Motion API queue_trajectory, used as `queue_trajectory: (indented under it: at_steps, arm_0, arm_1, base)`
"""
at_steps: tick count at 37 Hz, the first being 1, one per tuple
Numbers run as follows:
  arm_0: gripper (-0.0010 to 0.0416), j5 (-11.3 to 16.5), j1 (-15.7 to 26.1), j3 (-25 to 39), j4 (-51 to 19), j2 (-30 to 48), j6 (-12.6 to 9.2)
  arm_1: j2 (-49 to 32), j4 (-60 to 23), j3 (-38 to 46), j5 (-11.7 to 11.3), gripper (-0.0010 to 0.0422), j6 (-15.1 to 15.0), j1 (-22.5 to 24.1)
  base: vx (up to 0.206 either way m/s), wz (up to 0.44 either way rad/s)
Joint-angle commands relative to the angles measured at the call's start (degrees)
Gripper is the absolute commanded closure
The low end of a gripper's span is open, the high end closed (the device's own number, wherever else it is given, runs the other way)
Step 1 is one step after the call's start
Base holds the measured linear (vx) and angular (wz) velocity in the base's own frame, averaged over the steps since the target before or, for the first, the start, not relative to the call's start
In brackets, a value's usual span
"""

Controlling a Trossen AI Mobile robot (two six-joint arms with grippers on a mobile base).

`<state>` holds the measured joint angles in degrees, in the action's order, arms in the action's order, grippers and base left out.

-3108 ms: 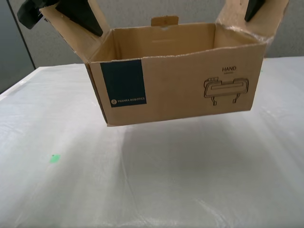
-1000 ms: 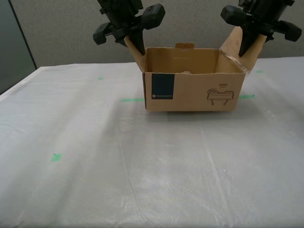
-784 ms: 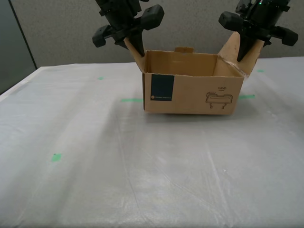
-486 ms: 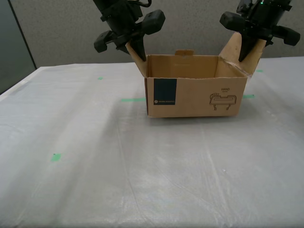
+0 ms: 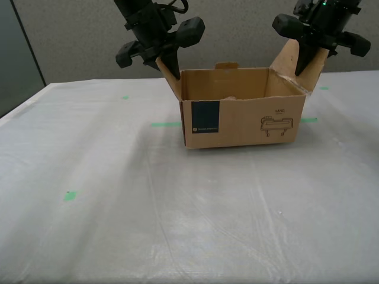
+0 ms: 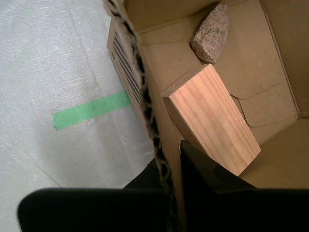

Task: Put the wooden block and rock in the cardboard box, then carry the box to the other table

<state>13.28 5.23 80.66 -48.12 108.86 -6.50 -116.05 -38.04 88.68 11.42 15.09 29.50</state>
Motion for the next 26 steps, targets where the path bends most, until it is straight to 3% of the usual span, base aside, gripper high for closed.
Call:
queue_trajectory:
  at_steps: [1, 14, 19, 26]
  arm_0:
    - [0.0406, -2.4, -0.2, 0.1, 0.0, 0.0, -1.1]
    - [0.0395, -2.4, 0.0, 0.1, 0.1, 0.0, -0.9]
    - [0.036, -2.4, 0.1, 0.1, 0.0, 0.0, -1.1]
    - [0.0282, -2.4, 0.1, 0.1, 0.0, 0.0, -1.1]
  arm_1:
    - [0.1, -1.0, -0.1, -2.1, 0.0412, -0.5, -0.1]
    - [0.1, -0.8, -0.1, -2.0, 0.0412, -0.5, -0.1]
    - [0.1, -0.8, -0.1, -2.0, 0.04, -0.5, -0.1]
    - [0.1, -0.8, -0.1, -2.0, 0.0342, -0.4, -0.1]
  base:
    - [0.0, 0.0]
    - [0.0, -0.041]
    - [-0.001, -0.095]
    - [0.0, -0.023]
